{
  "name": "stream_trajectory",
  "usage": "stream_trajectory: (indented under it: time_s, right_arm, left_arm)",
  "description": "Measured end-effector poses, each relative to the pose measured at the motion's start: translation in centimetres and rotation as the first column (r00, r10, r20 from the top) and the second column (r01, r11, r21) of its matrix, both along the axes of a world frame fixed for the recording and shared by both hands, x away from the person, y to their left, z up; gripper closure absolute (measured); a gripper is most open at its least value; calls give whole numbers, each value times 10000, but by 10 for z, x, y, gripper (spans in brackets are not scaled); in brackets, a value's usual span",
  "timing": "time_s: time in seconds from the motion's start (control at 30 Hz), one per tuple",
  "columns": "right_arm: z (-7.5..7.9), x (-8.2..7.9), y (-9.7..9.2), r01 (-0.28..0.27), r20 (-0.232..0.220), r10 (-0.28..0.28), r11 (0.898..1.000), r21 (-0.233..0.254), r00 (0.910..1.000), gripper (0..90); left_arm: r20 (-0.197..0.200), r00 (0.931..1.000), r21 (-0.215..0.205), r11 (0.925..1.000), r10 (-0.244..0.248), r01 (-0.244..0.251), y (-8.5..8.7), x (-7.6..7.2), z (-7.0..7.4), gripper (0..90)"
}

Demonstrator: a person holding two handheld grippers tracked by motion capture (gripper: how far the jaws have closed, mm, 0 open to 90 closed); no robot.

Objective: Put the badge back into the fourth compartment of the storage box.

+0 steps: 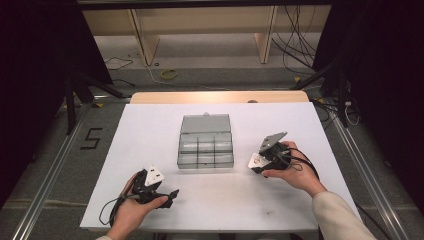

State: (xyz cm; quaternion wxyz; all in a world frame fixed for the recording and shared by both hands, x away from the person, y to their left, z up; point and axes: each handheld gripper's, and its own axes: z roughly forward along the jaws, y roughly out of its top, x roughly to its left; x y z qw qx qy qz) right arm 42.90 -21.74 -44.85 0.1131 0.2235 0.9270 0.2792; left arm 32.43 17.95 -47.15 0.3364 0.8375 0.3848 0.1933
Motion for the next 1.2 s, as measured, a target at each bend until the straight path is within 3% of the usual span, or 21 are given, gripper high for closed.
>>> stream_trajectory:
  time_s: [1.2]
  right_arm:
    - [21, 0, 21, 223, 1140, -323, 9959, 882, 9930, 338]
  left_arm:
    - [7, 10000, -6, 10000, 60, -60, 0, 0, 0, 165]
